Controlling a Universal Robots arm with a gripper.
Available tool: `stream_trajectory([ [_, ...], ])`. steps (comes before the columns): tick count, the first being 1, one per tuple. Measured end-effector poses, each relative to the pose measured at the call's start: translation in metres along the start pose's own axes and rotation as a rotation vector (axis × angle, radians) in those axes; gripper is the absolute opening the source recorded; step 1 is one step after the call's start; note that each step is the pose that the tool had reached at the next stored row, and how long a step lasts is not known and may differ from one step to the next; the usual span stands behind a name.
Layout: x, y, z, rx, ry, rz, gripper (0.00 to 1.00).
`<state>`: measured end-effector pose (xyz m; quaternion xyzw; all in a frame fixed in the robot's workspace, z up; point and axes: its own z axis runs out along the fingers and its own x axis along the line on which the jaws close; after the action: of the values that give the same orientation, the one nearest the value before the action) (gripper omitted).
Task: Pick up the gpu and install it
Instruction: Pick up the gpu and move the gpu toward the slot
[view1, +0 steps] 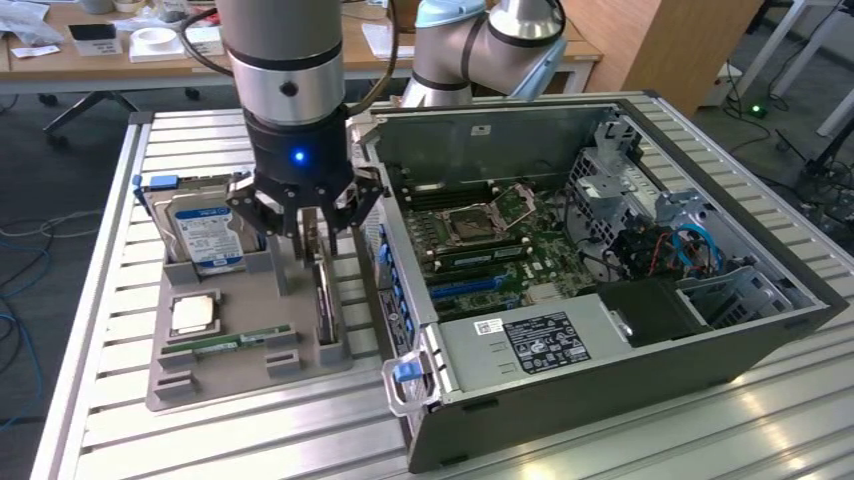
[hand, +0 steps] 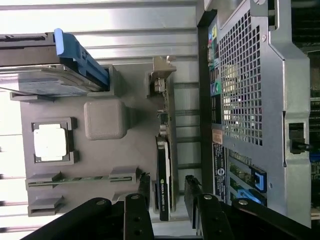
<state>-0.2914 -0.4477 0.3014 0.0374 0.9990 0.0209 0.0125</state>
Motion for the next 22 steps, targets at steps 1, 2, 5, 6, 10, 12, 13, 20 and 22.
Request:
stream_trajectory([
  [1,0.000,-0.0001,0.0018,-0.0001,-0.0001,0.000,0.42],
  [2,0.000,-0.0002,0.0036,-0.0001,0.0000,0.000,0.42],
  [5,0.001,-0.0004,0.0092,-0.0001,0.0000,0.000,0.42],
  [6,0.001,-0.0005,0.0109,-0.0001,0.0000,0.000,0.42],
  [10,0.001,-0.0008,0.0182,0.0000,0.0000,0.000,0.42],
  [12,0.001,-0.0009,0.0206,0.0000,0.0001,0.000,0.42],
  [13,0.001,-0.0009,0.0211,-0.0001,0.0000,0.000,0.42],
  [20,0.001,-0.0009,0.0219,0.0000,0.0001,0.000,0.42],
  [22,0.001,-0.0010,0.0230,-0.0003,-0.0002,-0.001,0.42],
])
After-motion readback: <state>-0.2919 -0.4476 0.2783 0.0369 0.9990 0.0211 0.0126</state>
